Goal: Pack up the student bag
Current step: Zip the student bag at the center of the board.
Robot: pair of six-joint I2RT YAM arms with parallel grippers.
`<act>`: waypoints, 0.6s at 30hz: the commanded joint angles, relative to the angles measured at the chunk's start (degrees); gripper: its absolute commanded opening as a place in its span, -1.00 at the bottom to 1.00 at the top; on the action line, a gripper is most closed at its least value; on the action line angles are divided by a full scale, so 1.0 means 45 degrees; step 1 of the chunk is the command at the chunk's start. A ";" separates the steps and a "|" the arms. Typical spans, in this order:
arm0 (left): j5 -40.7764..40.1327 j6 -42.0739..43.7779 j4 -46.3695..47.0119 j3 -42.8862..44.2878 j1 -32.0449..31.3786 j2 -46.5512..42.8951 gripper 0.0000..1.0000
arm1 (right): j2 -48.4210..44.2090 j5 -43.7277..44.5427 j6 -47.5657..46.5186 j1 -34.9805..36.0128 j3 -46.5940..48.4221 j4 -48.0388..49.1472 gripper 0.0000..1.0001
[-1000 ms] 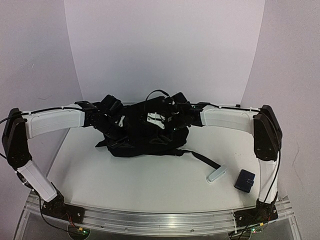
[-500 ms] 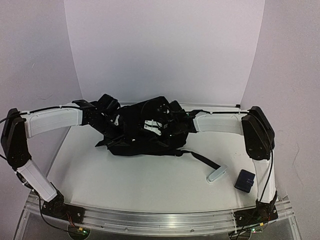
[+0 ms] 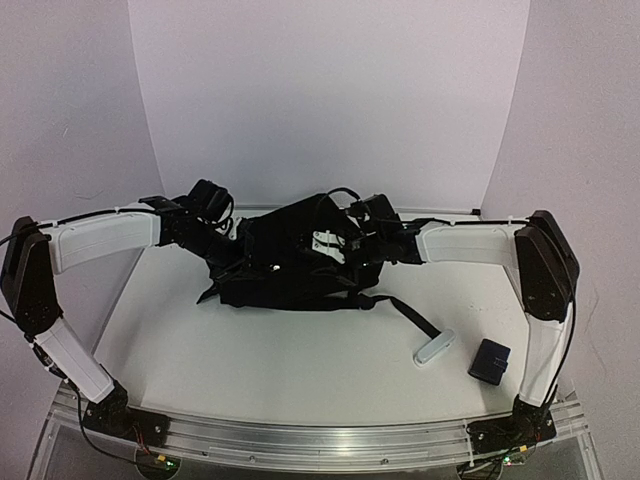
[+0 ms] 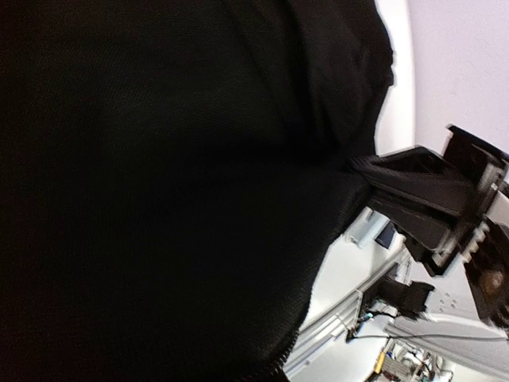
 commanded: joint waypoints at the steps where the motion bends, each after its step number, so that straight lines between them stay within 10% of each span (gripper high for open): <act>1: 0.1071 0.0215 0.0136 0.0458 0.0340 -0.0421 -1.00 | -0.0538 0.1907 0.0663 -0.1404 0.0292 -0.2076 -1.00; 15: 0.2513 -0.0714 0.2409 0.2892 -0.0798 0.2068 -0.98 | -0.0525 0.1717 0.1361 -0.0501 0.0577 -0.2088 -1.00; 18: 0.2092 -0.0587 0.1858 0.2383 -0.0654 0.1650 -0.59 | -0.0723 0.1590 0.1772 -0.0648 0.0407 -0.2108 -0.91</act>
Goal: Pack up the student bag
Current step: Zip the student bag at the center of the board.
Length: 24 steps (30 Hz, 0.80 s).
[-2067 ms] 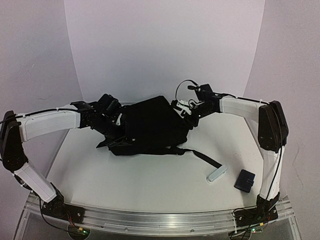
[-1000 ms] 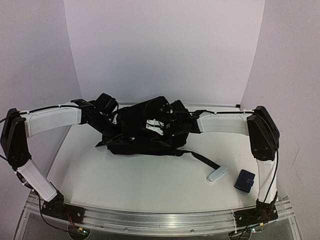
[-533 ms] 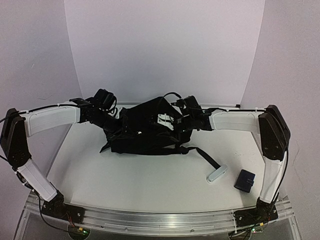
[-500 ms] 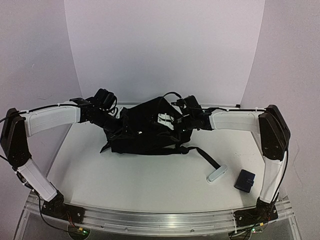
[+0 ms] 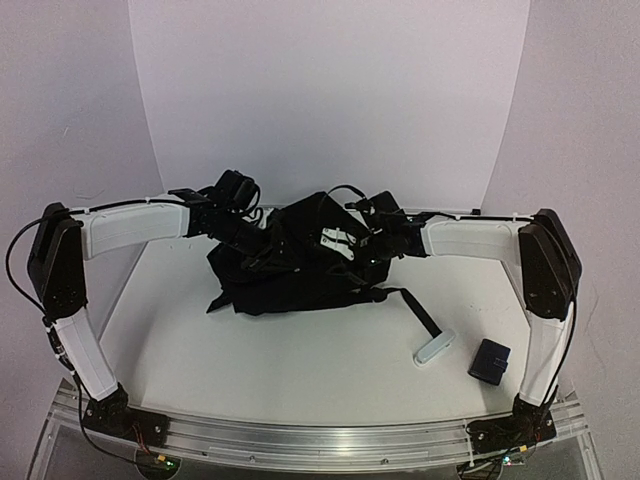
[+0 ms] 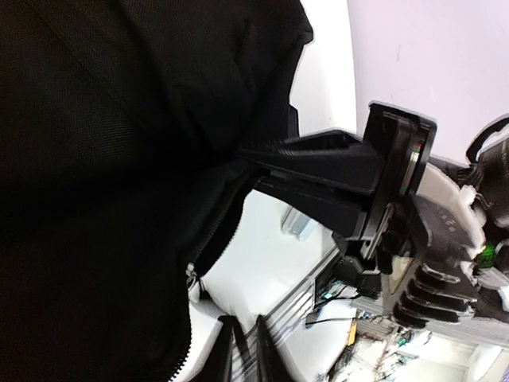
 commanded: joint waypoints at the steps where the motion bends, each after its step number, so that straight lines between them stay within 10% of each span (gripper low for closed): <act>1: -0.0242 0.0094 0.0249 0.0013 0.0264 -0.0851 -0.35 | -0.0755 0.0550 0.0802 -0.0310 -0.0091 -0.0402 -0.75; 5: -0.1381 0.0423 -0.0902 -0.0576 0.0769 -0.2252 0.25 | -0.1024 0.0628 0.1507 -0.0557 -0.0481 -0.0700 -0.22; 12: -0.3790 0.0414 -0.3473 -0.1690 0.1193 -0.4352 0.44 | -0.2264 -0.0576 0.4235 -0.0448 -0.0539 -0.1174 0.44; 24: -0.4643 -0.2657 -0.1829 -0.4256 0.2250 -0.3907 0.61 | 0.0188 -0.0004 0.6017 0.1784 0.2814 -0.1609 0.57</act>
